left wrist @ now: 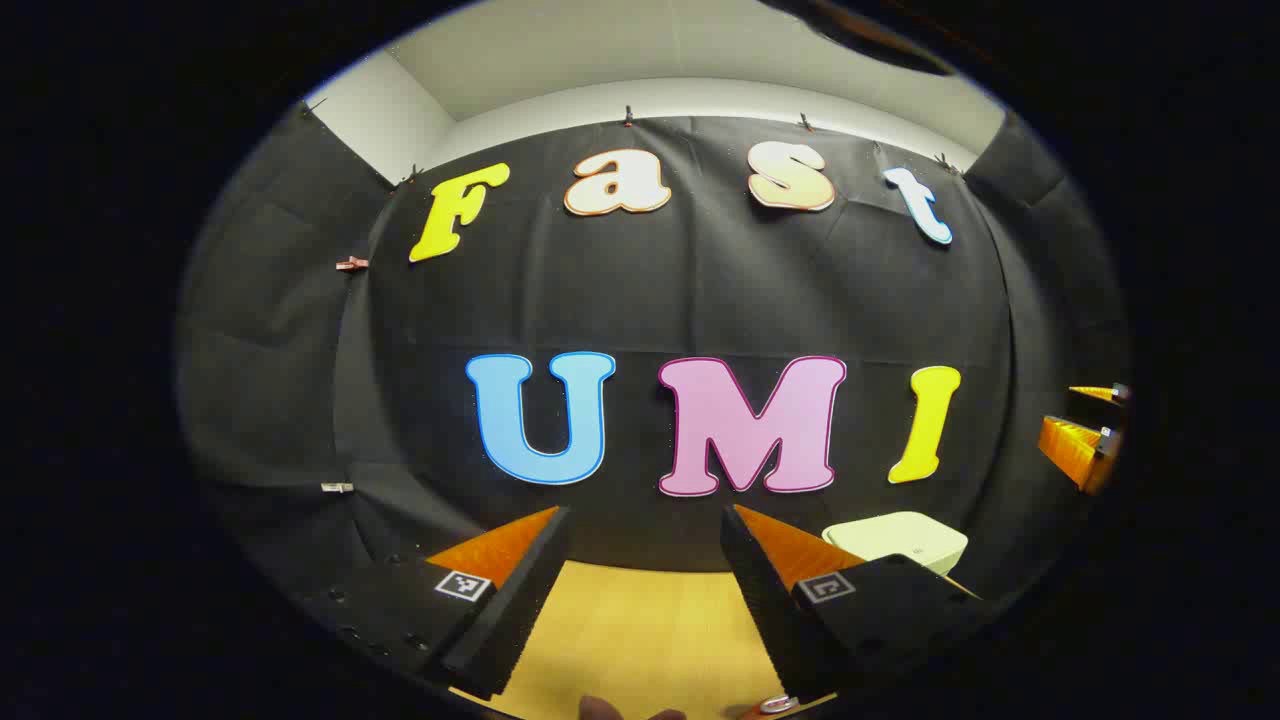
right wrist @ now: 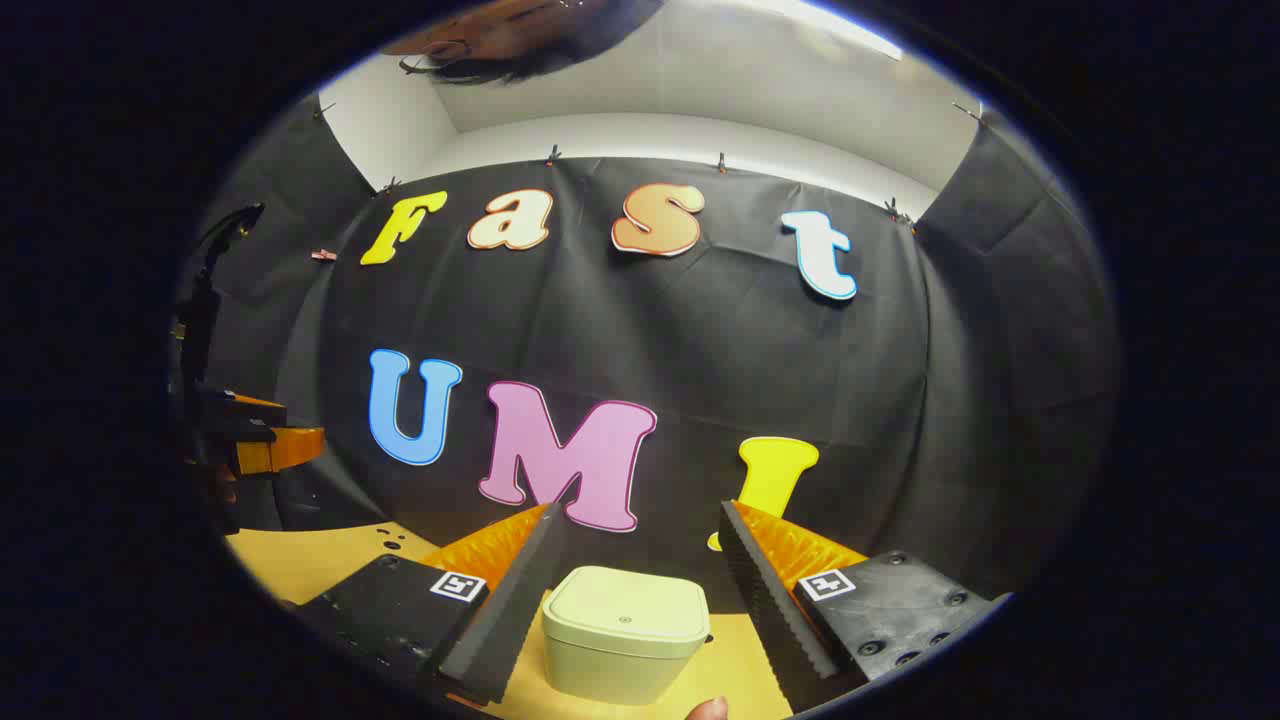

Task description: Press the lid of the desktop garbage bin to open it, pick up the crumpled paper on the desktop and throw it into the bin, then pick up the pop can on the desktop and drop it into the bin, and finally close the garbage bin lid.

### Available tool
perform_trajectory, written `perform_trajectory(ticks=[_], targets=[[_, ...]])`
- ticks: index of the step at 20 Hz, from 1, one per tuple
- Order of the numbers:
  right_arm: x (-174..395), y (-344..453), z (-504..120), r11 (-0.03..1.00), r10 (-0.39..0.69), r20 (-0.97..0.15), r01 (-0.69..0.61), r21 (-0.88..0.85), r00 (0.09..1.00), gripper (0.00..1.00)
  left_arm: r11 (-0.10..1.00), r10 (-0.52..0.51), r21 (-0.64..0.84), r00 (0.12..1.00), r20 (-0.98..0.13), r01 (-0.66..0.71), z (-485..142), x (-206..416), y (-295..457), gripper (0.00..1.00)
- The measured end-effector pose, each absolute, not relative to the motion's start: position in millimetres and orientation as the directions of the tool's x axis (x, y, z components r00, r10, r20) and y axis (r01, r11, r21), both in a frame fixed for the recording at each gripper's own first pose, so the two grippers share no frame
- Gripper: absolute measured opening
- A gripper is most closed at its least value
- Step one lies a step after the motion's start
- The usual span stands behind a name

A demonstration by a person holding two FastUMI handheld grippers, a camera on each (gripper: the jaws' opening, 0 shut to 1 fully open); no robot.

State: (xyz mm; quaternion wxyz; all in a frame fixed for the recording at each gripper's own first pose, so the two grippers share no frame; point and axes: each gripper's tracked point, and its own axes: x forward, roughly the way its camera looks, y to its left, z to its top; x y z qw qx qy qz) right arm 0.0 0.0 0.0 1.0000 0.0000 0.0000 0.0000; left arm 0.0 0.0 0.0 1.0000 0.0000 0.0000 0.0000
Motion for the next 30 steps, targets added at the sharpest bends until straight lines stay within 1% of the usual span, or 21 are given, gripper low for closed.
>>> perform_trajectory(ticks=[6, 9, 10, 14, 16, 19, 20, 21, 24, 25, 28, 30], targets=[[6, 17, -7, 1.0, -0.005, -0.026, 0.005, -0.026, 1.0, 0.96, 0.999, -0.036, -0.023, 0.999, -0.031, 0.035, -13, 15, 8, 0.95], [12, 21, -8, 0.999, 0.009, -0.029, -0.01, -0.035, 1.0, 0.96, 0.999, -0.022, -0.025, 0.999, -0.034, 0.021, -15, 18, 14, 0.95], [12, 20, -8, 0.999, 0.011, -0.027, -0.013, -0.039, 1.0, 0.97, 0.999, -0.017, -0.028, 0.999, -0.035, 0.016, -15, 18, 15, 0.95], [17, 20, -13, 0.997, 0.056, -0.028, -0.057, -0.049, 0.998, 0.97, 1.0, 0.019, -0.003, 0.999, -0.031, -0.019, -13, 20, 15, 0.95], [18, 13, -17, 0.998, 0.042, -0.032, -0.044, -0.053, 0.999, 0.97, 1.0, 0.018, -0.008, 1.0, -0.021, -0.018, -11, 20, 11, 0.95], [23, 6, -18, 1.0, -0.003, -0.045, 0.002, -0.02, 0.999, 0.97, 0.999, -0.033, -0.004, 0.999, -0.028, 0.033, -13, 23, 2, 0.95], [22, 4, -17, 1.0, -0.013, -0.041, 0.012, -0.019, 0.999, 0.96, 0.999, -0.038, -0.008, 0.999, -0.023, 0.038, -12, 24, 4, 0.95], [23, 4, -16, 1.0, -0.017, -0.04, 0.016, -0.022, 0.999, 0.97, 0.999, -0.043, -0.018, 0.999, -0.022, 0.043, -12, 25, 4, 0.95], [27, 2, -19, 0.999, -0.027, -0.046, 0.026, -0.022, 0.999, 0.96, 0.999, -0.045, -0.03, 0.998, -0.032, 0.044, -16, 29, 7, 0.95], [27, -2, -20, 0.999, -0.036, -0.053, 0.035, -0.017, 0.998, 0.92, 0.998, -0.045, -0.033, 0.998, -0.031, 0.044, -16, 31, 9, 0.95], [39, -4, -28, 0.999, -0.033, -0.093, 0.034, 0.009, 0.995, 0.6, 0.998, -0.047, -0.032, 0.999, -0.028, 0.046, -15, 34, 9, 0.95], [43, 1, -36, 0.999, 0.002, -0.131, 0.004, 0.042, 0.991, 0.43, 0.998, -0.047, -0.032, 0.998, -0.028, 0.046, -14, 35, 9, 0.95]])
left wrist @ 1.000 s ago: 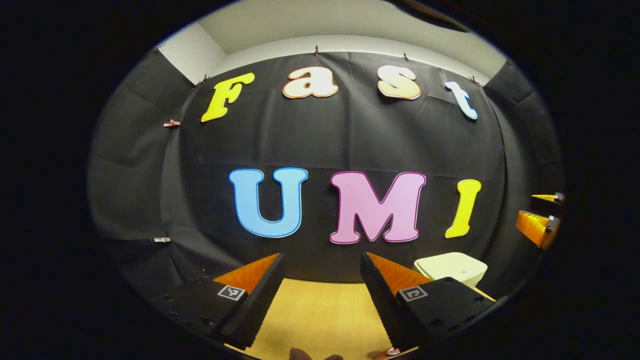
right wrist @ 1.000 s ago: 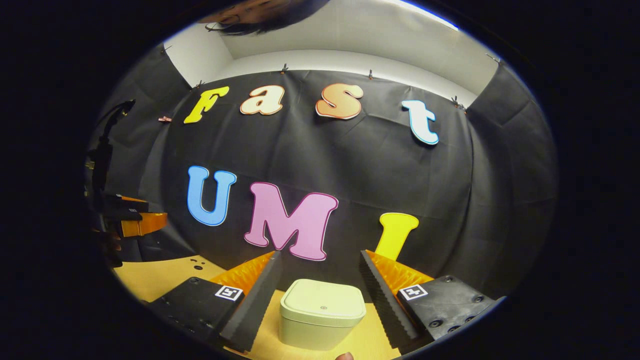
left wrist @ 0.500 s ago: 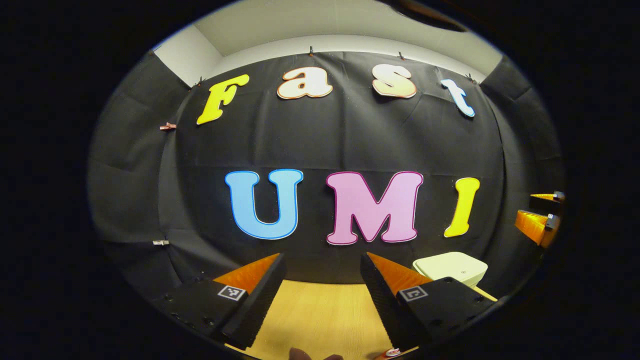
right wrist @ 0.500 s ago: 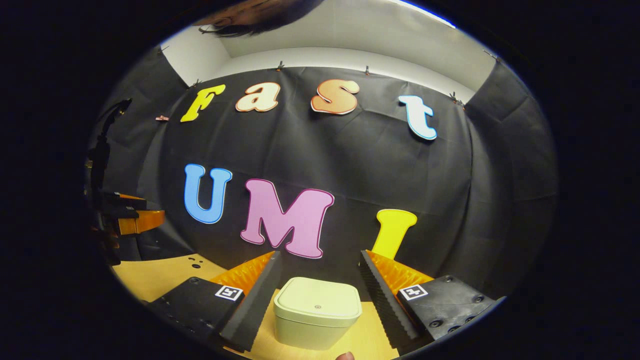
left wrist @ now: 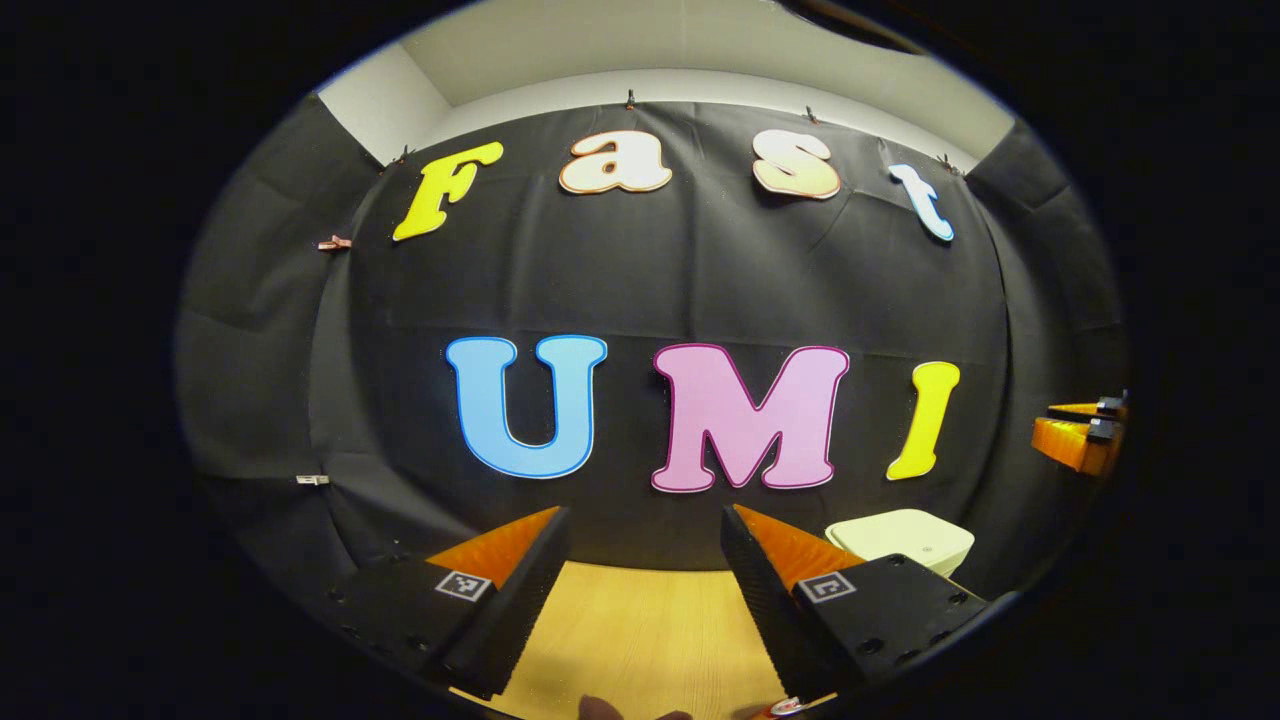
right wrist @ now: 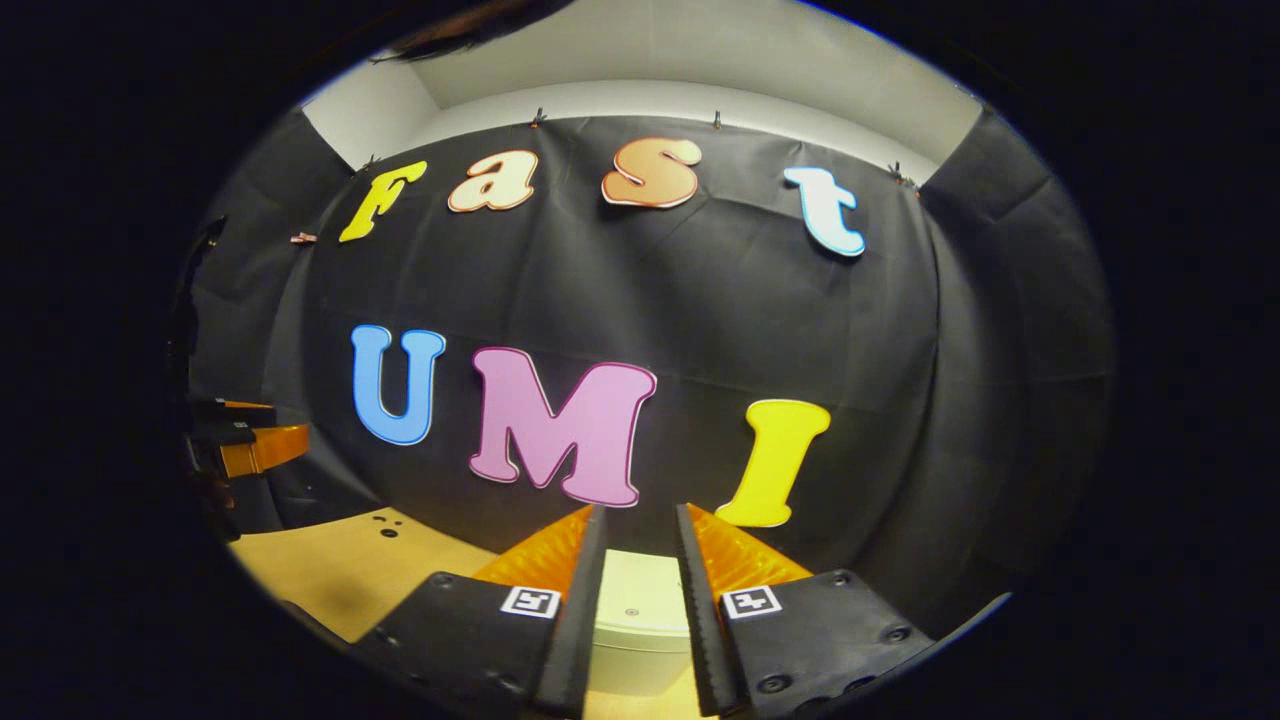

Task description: Press the lid of the desktop garbage bin to open it, pick up the crumpled paper on the desktop and throw it into the bin, then pick up the pop can on the desktop and drop it into the bin, and finally close the garbage bin lid.

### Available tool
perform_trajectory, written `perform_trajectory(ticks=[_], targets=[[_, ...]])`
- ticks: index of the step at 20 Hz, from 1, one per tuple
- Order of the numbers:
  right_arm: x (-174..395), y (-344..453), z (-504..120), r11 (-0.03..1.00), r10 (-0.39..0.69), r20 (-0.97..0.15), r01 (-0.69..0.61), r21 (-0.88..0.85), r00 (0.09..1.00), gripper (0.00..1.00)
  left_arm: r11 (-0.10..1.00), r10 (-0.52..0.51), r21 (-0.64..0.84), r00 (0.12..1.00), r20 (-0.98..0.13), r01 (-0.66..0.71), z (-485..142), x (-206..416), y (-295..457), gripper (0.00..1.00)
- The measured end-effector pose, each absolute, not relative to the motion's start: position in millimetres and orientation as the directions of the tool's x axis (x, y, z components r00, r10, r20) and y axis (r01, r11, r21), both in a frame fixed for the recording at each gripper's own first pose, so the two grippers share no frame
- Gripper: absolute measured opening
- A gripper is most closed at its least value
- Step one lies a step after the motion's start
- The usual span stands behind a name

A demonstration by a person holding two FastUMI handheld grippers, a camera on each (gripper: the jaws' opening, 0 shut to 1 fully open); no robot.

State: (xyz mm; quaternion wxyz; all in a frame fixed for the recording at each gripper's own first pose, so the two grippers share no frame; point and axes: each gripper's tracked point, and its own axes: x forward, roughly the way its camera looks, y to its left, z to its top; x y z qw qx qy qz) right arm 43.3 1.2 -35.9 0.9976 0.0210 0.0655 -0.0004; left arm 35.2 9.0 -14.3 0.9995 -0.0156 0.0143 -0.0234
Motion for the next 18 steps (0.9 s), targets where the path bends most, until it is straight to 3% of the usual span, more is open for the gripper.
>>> perform_trajectory(ticks=[2, 4, 6, 9, 18], targets=[[51, -1, -44, 0.997, 0.01, -0.153, 0.002, 0.076, 0.988, 0.13, 0.998, -0.05, -0.032, 0.998, -0.036, 0.049, -17, 36, 8, 0.95], [54, -6, -44, 0.998, -0.004, -0.154, 0.014, 0.065, 0.988, 0.06, 0.998, -0.051, -0.031, 0.998, -0.037, 0.05, -17, 36, 8, 0.96], [61, -11, -47, 0.999, -0.019, -0.15, 0.023, 0.023, 0.988, 0.05, 0.998, -0.055, -0.028, 0.998, -0.037, 0.054, -18, 36, 6, 0.95], [72, 2, -65, 0.996, 0.041, -0.233, -0.022, 0.086, 0.972, 0.05, 0.997, -0.067, -0.028, 0.997, -0.044, 0.066, -23, 37, 4, 0.95], [105, -8, -142, 0.99, 0.043, -0.49, 0.028, 0.136, 0.871, 0.05, 0.995, -0.09, -0.038, 0.993, -0.07, 0.087, -33, 34, 4, 0.95]])
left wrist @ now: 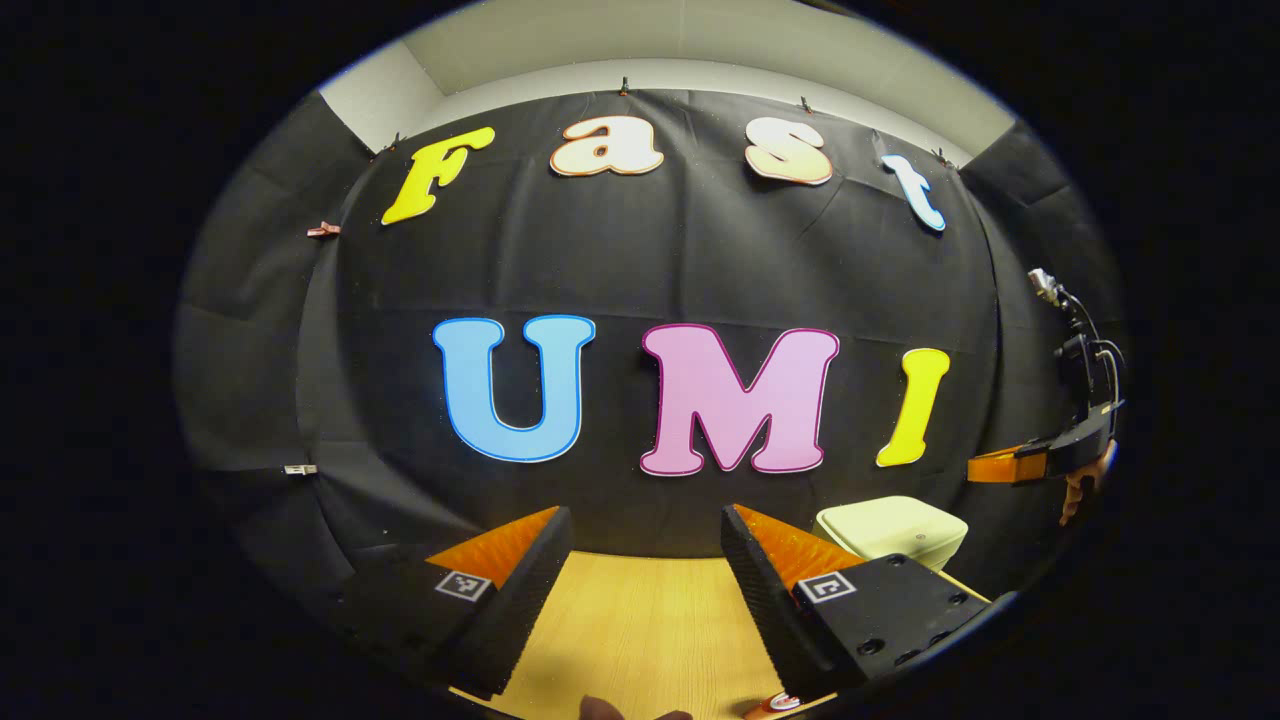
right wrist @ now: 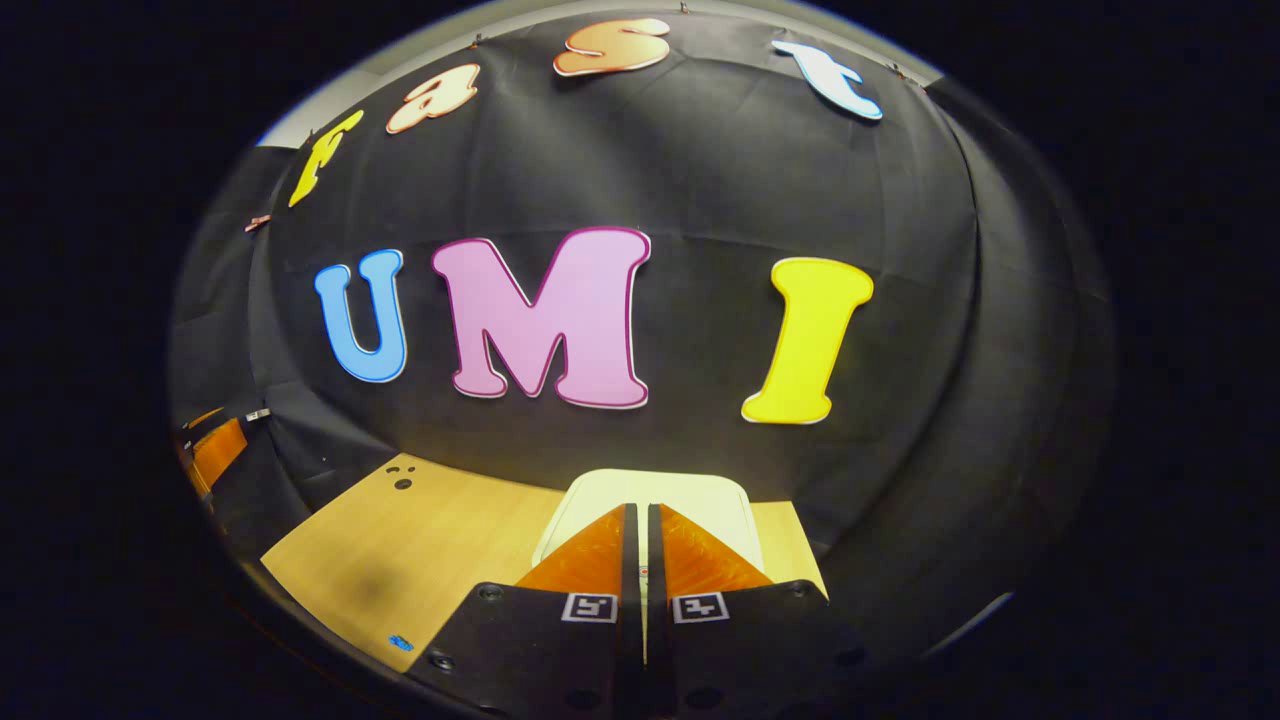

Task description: Press the lid of the desktop garbage bin to open it, pick up the crumpled paper on the desktop and throw it into the bin, then pick up the pop can on the desktop and drop it into the bin, and finally close the garbage bin lid.

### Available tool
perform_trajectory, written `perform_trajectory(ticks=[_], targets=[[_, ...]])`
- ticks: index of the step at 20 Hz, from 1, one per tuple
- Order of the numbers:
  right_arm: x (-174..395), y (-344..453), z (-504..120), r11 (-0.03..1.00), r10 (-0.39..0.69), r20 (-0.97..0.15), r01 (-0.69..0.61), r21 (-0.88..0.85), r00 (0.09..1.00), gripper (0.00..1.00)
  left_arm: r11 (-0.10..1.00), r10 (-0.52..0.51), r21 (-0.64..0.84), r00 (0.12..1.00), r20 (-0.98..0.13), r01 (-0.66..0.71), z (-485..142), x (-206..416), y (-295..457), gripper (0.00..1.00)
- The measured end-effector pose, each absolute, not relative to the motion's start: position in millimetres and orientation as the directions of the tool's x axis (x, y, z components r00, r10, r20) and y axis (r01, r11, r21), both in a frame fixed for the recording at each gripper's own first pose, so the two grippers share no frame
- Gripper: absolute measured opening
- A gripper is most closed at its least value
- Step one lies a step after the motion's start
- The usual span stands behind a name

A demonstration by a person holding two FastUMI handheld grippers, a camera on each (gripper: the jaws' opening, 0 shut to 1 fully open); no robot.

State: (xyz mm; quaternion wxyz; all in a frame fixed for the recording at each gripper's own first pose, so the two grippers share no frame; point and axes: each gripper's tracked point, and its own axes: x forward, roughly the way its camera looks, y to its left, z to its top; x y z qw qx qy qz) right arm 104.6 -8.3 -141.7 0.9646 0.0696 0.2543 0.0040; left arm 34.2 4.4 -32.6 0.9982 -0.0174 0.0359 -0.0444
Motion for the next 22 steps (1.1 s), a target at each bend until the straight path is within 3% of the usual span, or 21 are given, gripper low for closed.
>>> perform_trajectory(ticks=[10, 18, 19, 22], targets=[[124, -7, -212, 0.989, 0.061, -0.644, 0.04, 0.142, 0.763, 0.06, 0.995, -0.1, -0.038, 0.991, -0.086, 0.097, -36, 26, 3, 0.95], [118, 2, -248, 0.99, 0.075, -0.705, 0.03, 0.136, 0.705, 0.05, 0.995, -0.094, -0.037, 0.991, -0.091, 0.091, -37, 17, 4, 0.95], [117, 2, -252, 0.99, 0.075, -0.715, 0.031, 0.134, 0.695, 0.09, 0.995, -0.093, -0.037, 0.991, -0.092, 0.09, -37, 16, 4, 0.95], [115, 0, -255, 0.989, 0.074, -0.721, 0.04, 0.14, 0.689, 0.05, 0.995, -0.094, -0.037, 0.991, -0.094, 0.091, -37, 16, 3, 0.95]])
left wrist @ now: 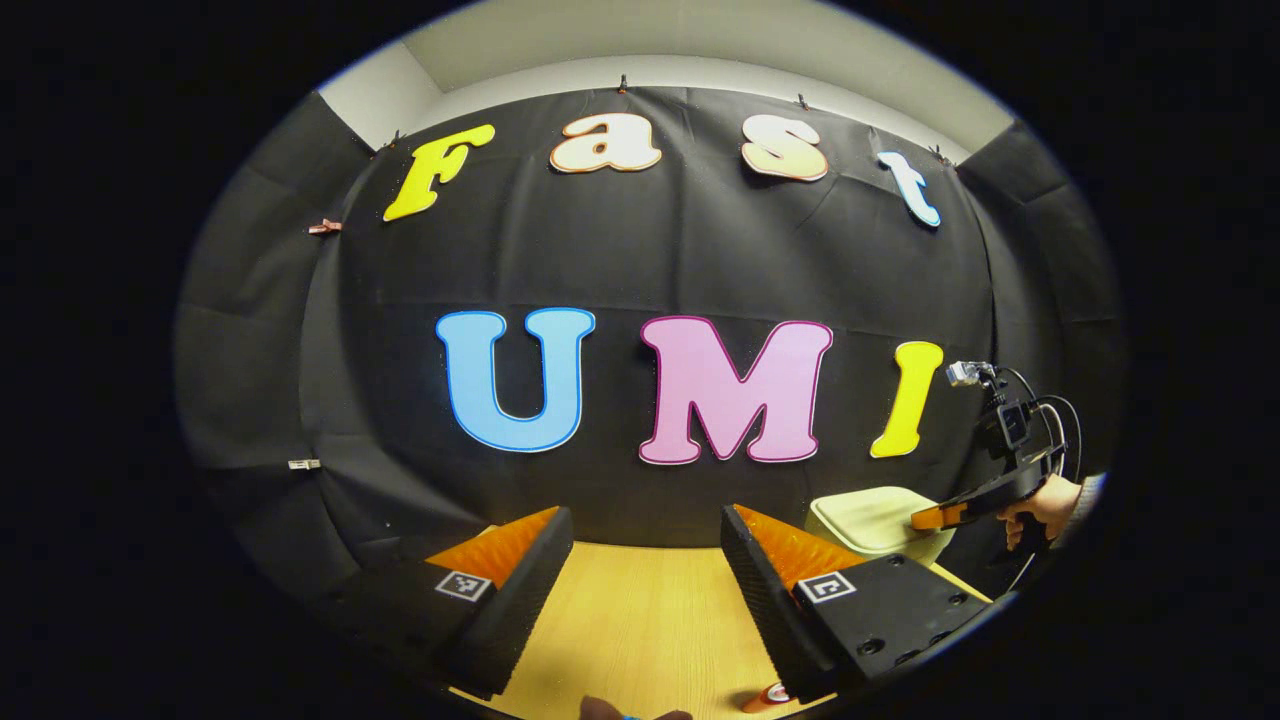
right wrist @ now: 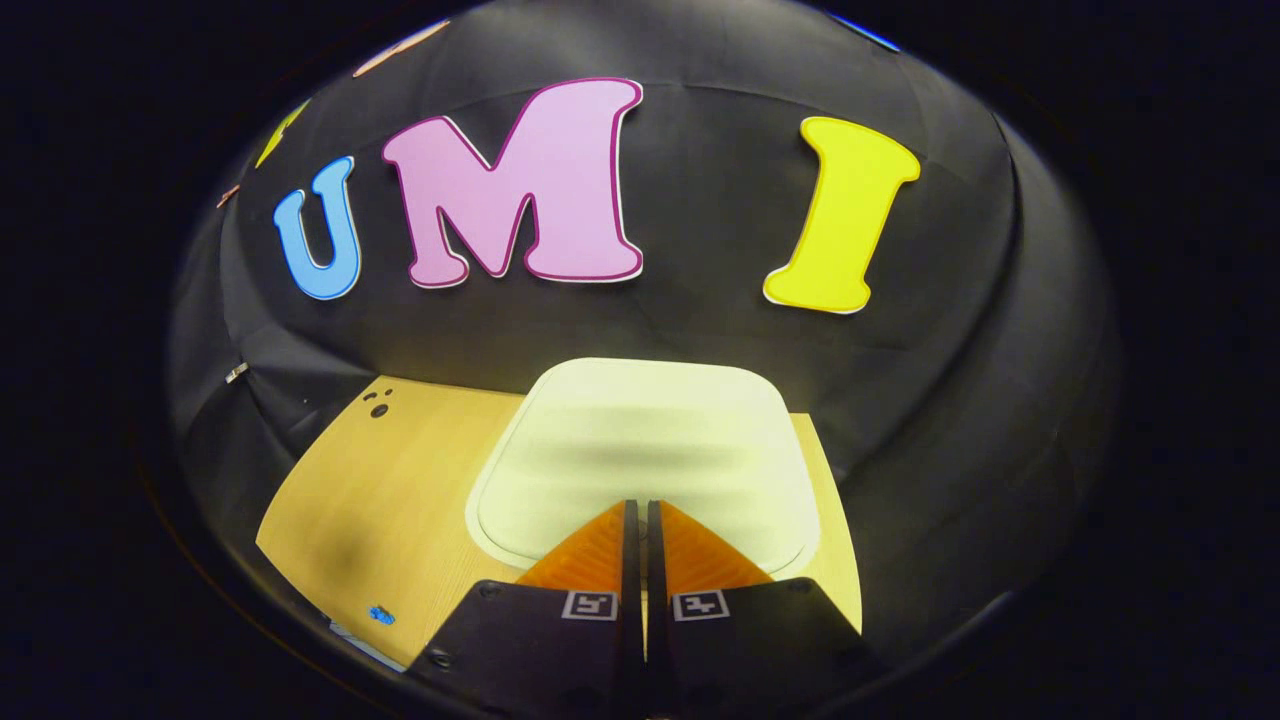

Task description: Press the lid of the desktop garbage bin to open it, pick up the crumpled paper on the desktop and throw it into the bin, then pick up the pop can on the desktop and drop it into the bin, and finally close the garbage bin lid.

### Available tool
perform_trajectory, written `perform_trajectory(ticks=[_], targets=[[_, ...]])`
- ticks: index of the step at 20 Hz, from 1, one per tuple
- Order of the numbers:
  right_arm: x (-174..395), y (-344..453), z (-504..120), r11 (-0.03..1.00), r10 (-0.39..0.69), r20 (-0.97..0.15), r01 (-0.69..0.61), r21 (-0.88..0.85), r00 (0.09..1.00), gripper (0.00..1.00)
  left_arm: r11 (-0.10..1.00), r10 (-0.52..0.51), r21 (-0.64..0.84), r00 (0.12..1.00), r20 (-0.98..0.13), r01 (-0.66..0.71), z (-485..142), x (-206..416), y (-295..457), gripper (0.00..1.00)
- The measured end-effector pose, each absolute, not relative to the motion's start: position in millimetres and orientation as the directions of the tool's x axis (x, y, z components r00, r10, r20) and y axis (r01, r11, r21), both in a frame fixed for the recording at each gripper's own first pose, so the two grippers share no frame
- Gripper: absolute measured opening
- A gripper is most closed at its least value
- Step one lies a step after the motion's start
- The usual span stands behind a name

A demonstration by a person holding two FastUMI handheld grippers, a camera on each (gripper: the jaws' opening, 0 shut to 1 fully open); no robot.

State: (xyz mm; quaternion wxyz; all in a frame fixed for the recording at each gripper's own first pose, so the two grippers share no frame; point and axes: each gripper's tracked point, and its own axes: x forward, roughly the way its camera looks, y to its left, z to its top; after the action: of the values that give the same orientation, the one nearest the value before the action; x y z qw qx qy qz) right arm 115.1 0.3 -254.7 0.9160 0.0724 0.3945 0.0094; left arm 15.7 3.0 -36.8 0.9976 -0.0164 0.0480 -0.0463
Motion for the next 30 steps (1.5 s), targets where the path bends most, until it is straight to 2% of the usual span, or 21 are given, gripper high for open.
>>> perform_trajectory(ticks=[6, 10, 15, 19, 23, 24, 26, 27, 28, 30], targets=[[114, 1, -255, 0.989, 0.066, -0.735, 0.054, 0.139, 0.674, 0.06, 0.995, -0.092, -0.045, 0.992, -0.089, 0.088, -36, 15, -1, 0.95], [125, 2, -229, 0.979, 0.074, -0.661, 0.072, 0.191, 0.747, 0.05, 0.995, -0.092, -0.04, 0.993, -0.076, 0.09, -32, 13, -1, 0.95], [141, -9, -178, 0.992, 0.016, -0.51, 0.05, 0.116, 0.86, 0.05, 0.996, -0.088, -0.04, 0.993, -0.083, 0.085, -34, 11, 2, 0.95], [141, -13, -162, 0.993, -0.001, -0.472, 0.058, 0.106, 0.881, 0.06, 0.996, -0.088, -0.041, 0.993, -0.082, 0.084, -33, 10, 3, 0.95], [146, -18, -133, 0.991, -0.029, -0.379, 0.077, 0.113, 0.925, 0.06, 0.995, -0.092, -0.038, 0.993, -0.076, 0.09, -31, 9, 3, 0.95], [146, -20, -127, 0.991, -0.034, -0.361, 0.079, 0.11, 0.932, 0.09, 0.995, -0.094, -0.038, 0.993, -0.076, 0.091, -30, 10, 3, 0.95], [145, -22, -120, 0.991, -0.042, -0.338, 0.082, 0.105, 0.94, 0.06, 0.995, -0.095, -0.039, 0.993, -0.076, 0.092, -30, 10, 4, 0.95], [145, -21, -118, 0.991, -0.04, -0.333, 0.079, 0.106, 0.942, 0.01, 0.995, -0.095, -0.04, 0.993, -0.076, 0.092, -31, 10, 5, 0.95], [145, -21, -115, 0.991, -0.04, -0.325, 0.078, 0.106, 0.945, 0.05, 0.995, -0.094, -0.041, 0.993, -0.077, 0.091, -30, 10, 5, 0.95], [142, -22, -108, 0.993, -0.045, -0.304, 0.077, 0.095, 0.952, 0.06, 0.995, -0.093, -0.042, 0.993, -0.079, 0.09, -31, 9, 6, 0.95]])
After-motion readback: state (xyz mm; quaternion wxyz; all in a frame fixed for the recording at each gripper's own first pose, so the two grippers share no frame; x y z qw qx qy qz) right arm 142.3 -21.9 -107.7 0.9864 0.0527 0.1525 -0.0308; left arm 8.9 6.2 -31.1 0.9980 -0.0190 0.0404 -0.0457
